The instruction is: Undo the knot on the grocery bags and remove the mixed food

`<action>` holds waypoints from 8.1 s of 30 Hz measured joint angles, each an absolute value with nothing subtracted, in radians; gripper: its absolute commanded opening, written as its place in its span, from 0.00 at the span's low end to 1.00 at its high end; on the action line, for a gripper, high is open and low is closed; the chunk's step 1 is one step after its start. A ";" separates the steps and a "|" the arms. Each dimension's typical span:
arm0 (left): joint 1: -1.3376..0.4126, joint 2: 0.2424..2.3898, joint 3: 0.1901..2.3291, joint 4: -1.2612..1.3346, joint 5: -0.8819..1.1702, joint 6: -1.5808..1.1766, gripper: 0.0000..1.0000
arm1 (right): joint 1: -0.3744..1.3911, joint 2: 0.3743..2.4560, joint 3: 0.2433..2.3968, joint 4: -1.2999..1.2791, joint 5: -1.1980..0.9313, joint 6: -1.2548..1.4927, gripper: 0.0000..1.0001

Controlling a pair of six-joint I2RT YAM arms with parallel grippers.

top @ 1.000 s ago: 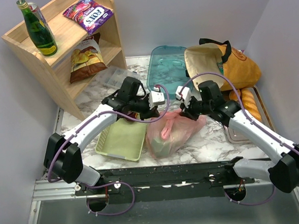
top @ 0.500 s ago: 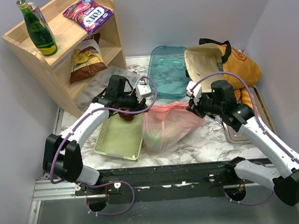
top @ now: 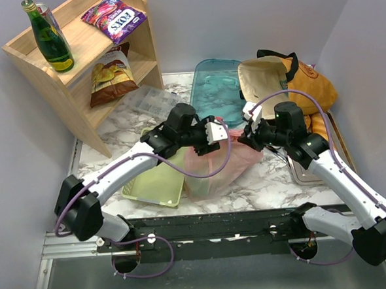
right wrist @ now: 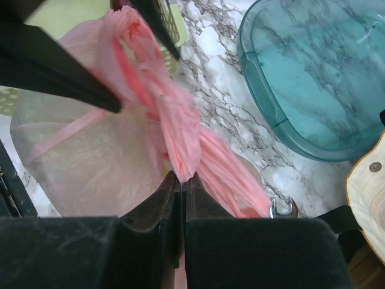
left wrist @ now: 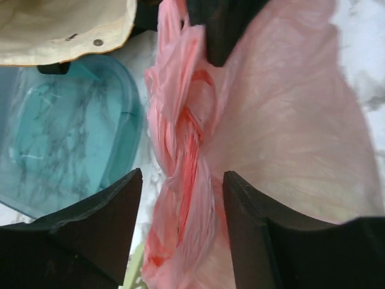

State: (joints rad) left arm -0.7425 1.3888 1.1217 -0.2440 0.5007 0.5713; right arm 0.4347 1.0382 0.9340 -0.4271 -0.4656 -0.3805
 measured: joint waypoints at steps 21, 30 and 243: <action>-0.490 1.351 1.087 -0.256 0.624 0.377 0.06 | 0.364 0.944 0.909 -0.441 -0.426 -0.346 0.01; -0.419 1.293 1.045 -0.319 0.610 0.381 0.00 | 0.318 0.922 0.908 -0.464 -0.376 -0.334 0.16; -0.452 1.409 1.668 -0.843 0.729 0.382 0.98 | 0.306 1.213 1.200 -0.485 -0.331 -0.333 0.03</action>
State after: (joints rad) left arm -0.4522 1.4094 1.6676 -0.8429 0.7288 0.3824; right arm 0.3061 1.2133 1.2003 -0.4854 -0.3305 -0.3328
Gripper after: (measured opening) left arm 0.970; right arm 0.034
